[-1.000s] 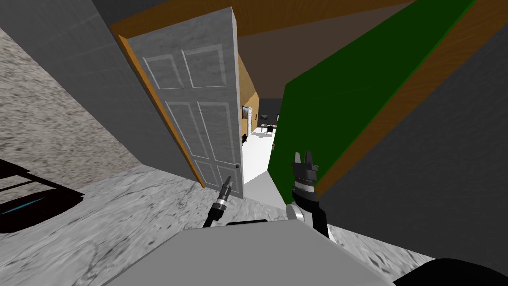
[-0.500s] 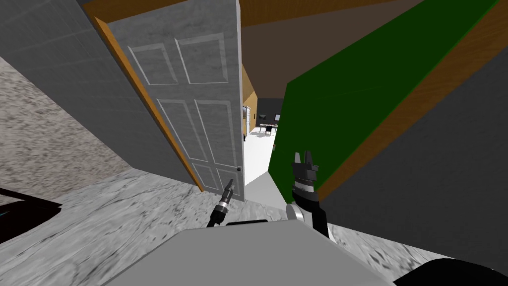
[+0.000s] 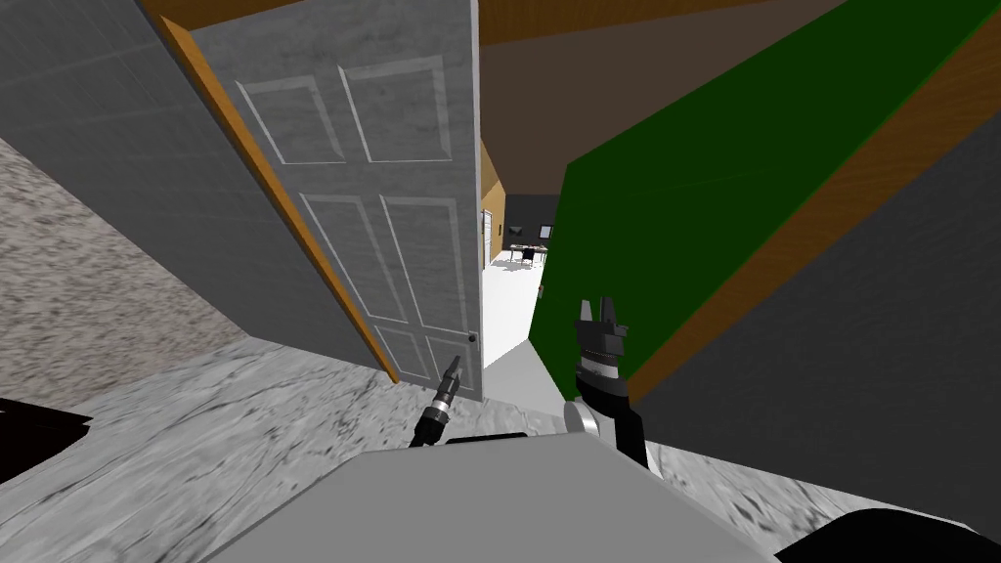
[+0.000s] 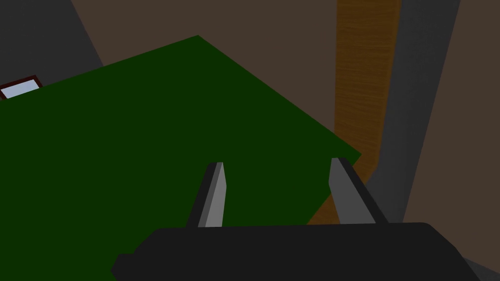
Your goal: Push the door open
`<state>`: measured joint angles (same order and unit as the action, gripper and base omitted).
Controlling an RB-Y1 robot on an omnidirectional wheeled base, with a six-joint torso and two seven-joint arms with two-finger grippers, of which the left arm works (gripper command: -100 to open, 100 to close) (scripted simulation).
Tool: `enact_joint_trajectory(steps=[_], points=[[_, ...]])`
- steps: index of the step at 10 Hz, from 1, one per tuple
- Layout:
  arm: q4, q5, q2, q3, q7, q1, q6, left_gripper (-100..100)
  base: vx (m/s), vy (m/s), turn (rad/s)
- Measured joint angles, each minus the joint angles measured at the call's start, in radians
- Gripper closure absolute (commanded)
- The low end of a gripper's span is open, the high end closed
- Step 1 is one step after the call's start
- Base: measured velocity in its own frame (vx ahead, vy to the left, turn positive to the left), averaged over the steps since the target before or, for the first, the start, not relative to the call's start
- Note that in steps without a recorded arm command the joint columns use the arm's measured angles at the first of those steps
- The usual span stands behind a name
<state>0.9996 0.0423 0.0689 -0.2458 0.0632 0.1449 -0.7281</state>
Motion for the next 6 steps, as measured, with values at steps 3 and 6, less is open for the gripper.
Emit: enact_joint_trajectory(steps=[3, 6], points=[[-0.011, -0.002, 0.001, 0.006, -0.003, -0.005, -0.005, -100, 0.194, -0.049, -0.022], [-0.027, -0.005, -0.004, 0.013, -0.006, -0.013, -0.012, -100, 0.207, -0.029, -0.023]])
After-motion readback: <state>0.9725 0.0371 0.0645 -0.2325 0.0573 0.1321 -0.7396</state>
